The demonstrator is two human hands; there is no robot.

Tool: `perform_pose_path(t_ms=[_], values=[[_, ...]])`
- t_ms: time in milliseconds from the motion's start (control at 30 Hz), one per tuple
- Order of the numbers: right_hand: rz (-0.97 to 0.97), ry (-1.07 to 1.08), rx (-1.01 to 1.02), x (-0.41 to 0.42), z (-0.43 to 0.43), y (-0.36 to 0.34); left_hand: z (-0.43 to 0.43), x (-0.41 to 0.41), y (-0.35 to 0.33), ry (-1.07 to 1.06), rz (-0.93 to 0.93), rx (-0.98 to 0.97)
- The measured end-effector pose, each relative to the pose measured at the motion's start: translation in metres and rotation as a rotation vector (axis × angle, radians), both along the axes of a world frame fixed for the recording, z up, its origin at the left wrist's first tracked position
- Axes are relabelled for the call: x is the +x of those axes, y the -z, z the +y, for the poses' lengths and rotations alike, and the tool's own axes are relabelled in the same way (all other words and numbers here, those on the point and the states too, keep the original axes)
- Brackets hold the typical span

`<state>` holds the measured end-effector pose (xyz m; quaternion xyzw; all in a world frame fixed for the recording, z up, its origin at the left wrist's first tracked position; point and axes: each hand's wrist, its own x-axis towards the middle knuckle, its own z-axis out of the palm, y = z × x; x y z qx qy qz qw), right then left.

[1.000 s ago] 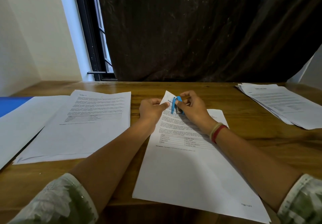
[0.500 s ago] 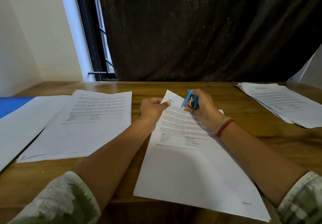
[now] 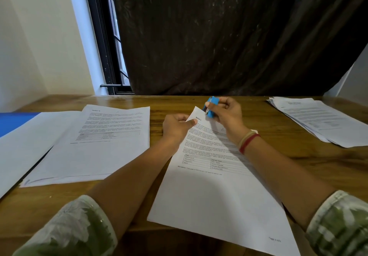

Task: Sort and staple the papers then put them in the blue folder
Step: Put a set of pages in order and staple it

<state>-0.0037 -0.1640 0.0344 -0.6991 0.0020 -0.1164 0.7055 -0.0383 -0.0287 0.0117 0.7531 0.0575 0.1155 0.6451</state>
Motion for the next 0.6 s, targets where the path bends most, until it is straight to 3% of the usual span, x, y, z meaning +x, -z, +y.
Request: perform_pose_path(t_ms=[367, 467, 600], values=[[-0.063, -0.215, -0.431, 0.005, 0.007, -0.01, 0.0, 0.002, 0.001, -0.023, -0.022, 0.025], [-0.092, -0.313, -0.432, 0.008, 0.006, -0.008, 0.002, 0.003, 0.0, -0.015, -0.014, -0.007], [-0.108, -0.291, -0.425, 0.009, 0.012, -0.002, 0.003, 0.004, 0.0, -0.01, 0.006, -0.04]])
